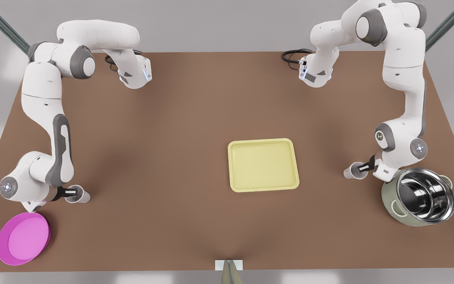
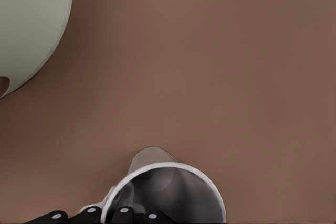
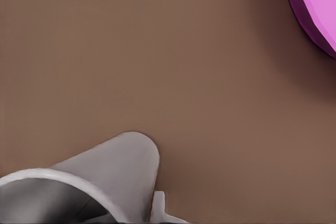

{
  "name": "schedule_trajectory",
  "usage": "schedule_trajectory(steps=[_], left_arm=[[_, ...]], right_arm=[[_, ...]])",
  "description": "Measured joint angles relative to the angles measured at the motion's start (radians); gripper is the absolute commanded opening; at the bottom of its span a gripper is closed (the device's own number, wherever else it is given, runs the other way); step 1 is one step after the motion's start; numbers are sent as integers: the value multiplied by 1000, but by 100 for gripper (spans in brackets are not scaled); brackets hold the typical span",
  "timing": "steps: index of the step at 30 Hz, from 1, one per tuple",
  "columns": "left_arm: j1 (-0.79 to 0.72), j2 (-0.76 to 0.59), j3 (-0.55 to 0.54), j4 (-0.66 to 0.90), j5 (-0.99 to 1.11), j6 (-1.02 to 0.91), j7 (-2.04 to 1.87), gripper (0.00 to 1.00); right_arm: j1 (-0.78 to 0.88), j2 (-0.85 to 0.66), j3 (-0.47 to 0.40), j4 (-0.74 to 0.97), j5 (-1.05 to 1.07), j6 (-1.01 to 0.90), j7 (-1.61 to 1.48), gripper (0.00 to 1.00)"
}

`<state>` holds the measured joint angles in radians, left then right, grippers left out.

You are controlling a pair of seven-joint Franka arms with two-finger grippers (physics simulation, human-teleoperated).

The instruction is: Use both arms to respectively pick up the white IKEA cups from the middle-left and middle-right positions, then place the white IKEA cups onto the middle-middle tray, ensuring that the cups remain upright and do not tip over

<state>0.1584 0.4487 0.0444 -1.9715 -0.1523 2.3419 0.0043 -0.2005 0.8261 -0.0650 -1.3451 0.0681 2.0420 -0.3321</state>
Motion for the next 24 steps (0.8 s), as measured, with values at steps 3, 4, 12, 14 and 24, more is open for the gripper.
schedule_trajectory(steps=[3, 4, 12, 14, 24], left_arm=[[-46, -44, -8, 14, -21, -3, -6, 21], [-84, -41, -35, 40, -26, -5, -18, 21], [-386, -18, -153, 130, -35, -4, -229, 21], [-406, -27, -177, 75, -36, 31, -284, 21], [-406, -22, -207, -61, -38, 250, -480, 38]], right_arm=[[3, -1, 1, 6, -10, 3, -17, 21], [3, -4, 6, 12, -10, 4, -22, 21], [44, -36, 256, 32, -5, 4, -75, 21], [65, -29, 322, 32, 17, 3, -84, 21], [422, 2, 361, 59, 127, 74, -62, 21]])
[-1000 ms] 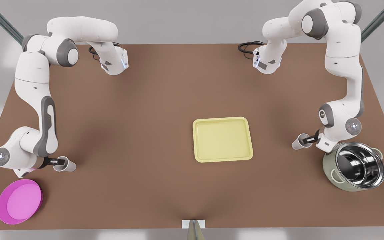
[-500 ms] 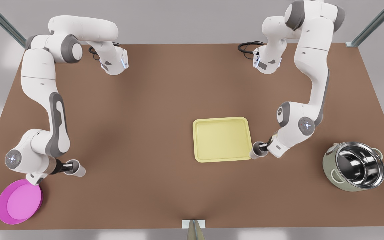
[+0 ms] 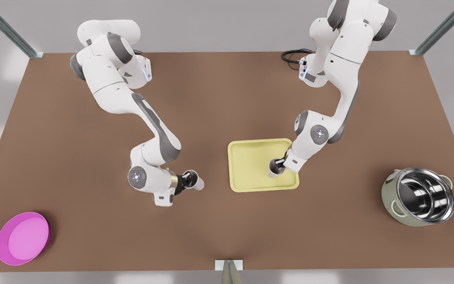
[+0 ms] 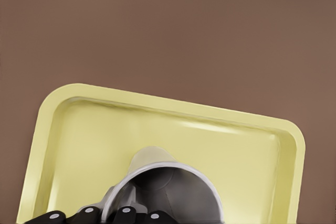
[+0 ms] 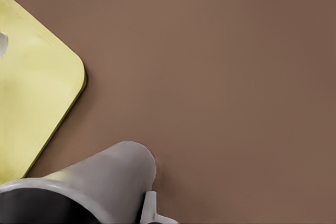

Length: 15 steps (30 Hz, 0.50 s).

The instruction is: Use both arms to respectively pick up the white IKEA cups from the middle-left and middle-right positions, then place the white IKEA cups onto the middle-middle tray, ensuring that the cups remain upright and do not tip over

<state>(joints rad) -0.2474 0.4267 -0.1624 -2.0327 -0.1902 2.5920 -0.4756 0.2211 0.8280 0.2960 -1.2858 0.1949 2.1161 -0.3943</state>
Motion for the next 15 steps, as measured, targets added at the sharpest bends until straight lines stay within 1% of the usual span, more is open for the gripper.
schedule_trajectory(steps=[2, 3, 5, 6, 8, 9, 11, 13, 14, 15], left_arm=[[0, 3, 0, -5, -1, 17, -25, 46], [0, 7, 1, -5, -1, 23, -37, 47], [1, 10, 0, -6, 0, 33, -60, 55], [2, 11, 0, -6, 2, 37, -69, 65], [7, 6, 0, -6, 2, 43, -85, 96], [8, 1, 0, -6, 0, 45, -91, 100], [12, -30, 1, -5, -4, 35, -101, 100], [24, -113, 2, 10, 10, -39, -115, 100], [44, -152, 4, 77, 32, -125, -122, 100], [72, -172, 5, 186, 64, -240, -125, 100]], right_arm=[[58, 8, 0, 5, 10, 26, 13, 21], [89, 11, 0, 14, 17, 37, 19, 21], [146, 28, -1, 27, 38, 62, 31, 21], [167, 41, -1, 29, 51, 76, 37, 21], [198, 54, 1, 33, 74, 98, 46, 21], [213, 56, 1, 33, 86, 106, 51, 21], [239, 58, 1, 33, 105, 119, 59, 21], [273, 58, -15, 33, 116, 128, 70, 21], [300, 58, -45, 33, 118, 130, 77, 21], [334, 59, -80, 39, 119, 132, 86, 21]])
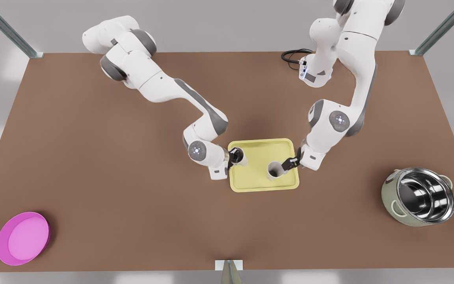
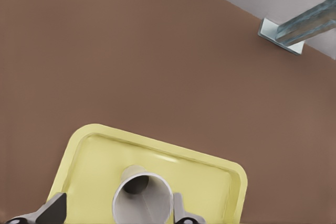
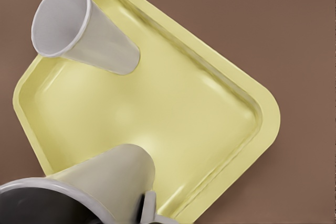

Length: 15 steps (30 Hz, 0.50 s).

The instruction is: Use both arms to respectively pick up the white IKEA cups from the middle-left and middle-right positions, then place the white IKEA cups onto the middle-middle tray, ensuring that the cups remain upright and do not tip over

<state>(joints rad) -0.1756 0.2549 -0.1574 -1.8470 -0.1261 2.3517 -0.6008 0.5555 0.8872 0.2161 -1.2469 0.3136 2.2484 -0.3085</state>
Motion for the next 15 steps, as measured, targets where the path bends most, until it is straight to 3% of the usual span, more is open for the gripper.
schedule_trajectory(steps=[3, 6, 11, 12, 13, 14, 15], left_arm=[[135, -13, 1, 363, 118, -399, 32, 100], [143, -13, 4, 536, 250, -692, 113, 100], [143, 14, 4, 594, 279, -944, 236, 100], [144, 16, 4, 595, 279, -973, 257, 100], [145, 18, 4, 596, 279, -998, 276, 100], [148, 22, 4, 596, 279, -1018, 295, 100], [157, 23, 5, 597, 276, -1035, 312, 100]], right_arm=[[53, 8, -62, 12, 0, 4, 29, 21], [69, 21, -89, 27, 1, 10, 56, 21], [95, 45, -114, 45, -4, 17, 90, 25], [96, 47, -116, 43, -11, 18, 97, 31], [97, 50, -117, 42, -17, 19, 103, 50], [97, 53, -118, 41, -22, 20, 109, 100], [96, 54, -118, 41, -25, 21, 115, 100]])
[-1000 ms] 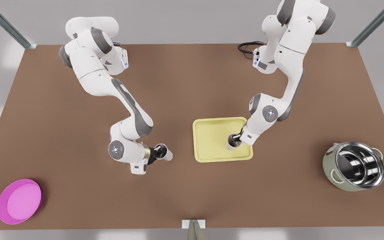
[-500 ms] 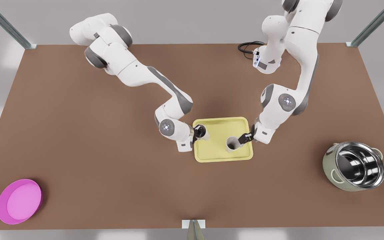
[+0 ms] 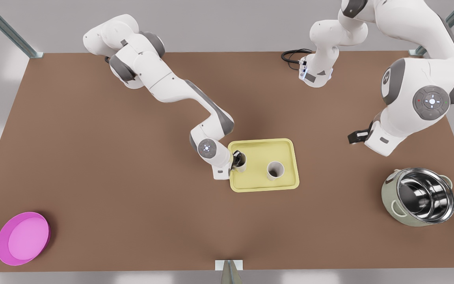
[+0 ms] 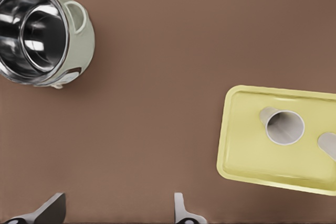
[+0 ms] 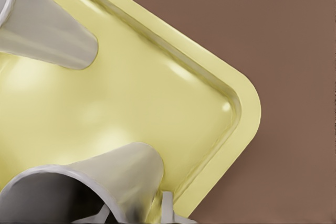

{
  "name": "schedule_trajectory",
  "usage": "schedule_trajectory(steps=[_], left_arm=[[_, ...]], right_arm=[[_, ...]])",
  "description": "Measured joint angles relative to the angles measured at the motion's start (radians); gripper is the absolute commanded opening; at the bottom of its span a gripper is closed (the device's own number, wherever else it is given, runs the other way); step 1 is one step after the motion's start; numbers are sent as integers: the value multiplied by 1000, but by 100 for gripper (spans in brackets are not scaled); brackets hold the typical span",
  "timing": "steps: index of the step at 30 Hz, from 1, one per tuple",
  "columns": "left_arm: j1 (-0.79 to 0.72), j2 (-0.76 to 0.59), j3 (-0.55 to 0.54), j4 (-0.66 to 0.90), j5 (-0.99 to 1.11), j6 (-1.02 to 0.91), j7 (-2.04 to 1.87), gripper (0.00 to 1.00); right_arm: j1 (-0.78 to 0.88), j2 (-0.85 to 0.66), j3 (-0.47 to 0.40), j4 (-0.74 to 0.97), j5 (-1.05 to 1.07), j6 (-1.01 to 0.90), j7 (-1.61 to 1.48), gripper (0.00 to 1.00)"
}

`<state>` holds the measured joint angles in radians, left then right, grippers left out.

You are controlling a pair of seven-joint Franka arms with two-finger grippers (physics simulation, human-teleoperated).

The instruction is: Use both arms to respectively pick up the white IKEA cups from the middle-left and middle-right positions, then place the white IKEA cups onto the middle-middle tray, ensuring that the cups remain upright and do not tip over

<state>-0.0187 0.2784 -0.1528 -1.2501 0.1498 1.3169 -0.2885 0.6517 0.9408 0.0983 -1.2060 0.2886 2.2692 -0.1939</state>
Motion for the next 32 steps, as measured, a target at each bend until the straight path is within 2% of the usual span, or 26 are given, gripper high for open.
schedule_trajectory(steps=[8, 13, 15, 17, 21, 23, 25, 27, 30, 32], left_arm=[[32, 15, 1, 1, -26, -54, 111, 100], [32, 22, 1, 1, -28, -62, 158, 100], [32, 22, 1, 1, -29, -63, 174, 100], [32, 22, 1, 1, -29, -62, 188, 100], [37, 22, 1, 1, -30, -61, 212, 100], [38, 22, 1, 1, -30, -61, 222, 100], [39, 22, 1, 1, -31, -60, 231, 100], [39, 22, 1, 0, -32, -60, 239, 100], [45, 14, -1, -11, -36, -48, 250, 100], [58, -21, -3, -66, -42, -30, 256, 100]], right_arm=[[-7, -17, 5, 7, 1, 2, 36, 100], [-23, -137, 6, -15, 10, -44, 53, 100], [-88, -232, 3, -50, 10, -116, 58, 100], [-227, -275, 0, -57, -1, -230, 60, 100], [-411, -245, -140, -60, -148, -460, 72, 100], [-438, -256, -229, 49, -211, -534, 77, 100], [-438, -391, -263, 69, -268, -622, 81, 100], [-447, -565, -267, -14, -311, -707, 88, 100], [-534, -771, -233, -182, -334, -788, 98, 100], [-570, -848, -213, -260, -339, -814, 104, 100]])
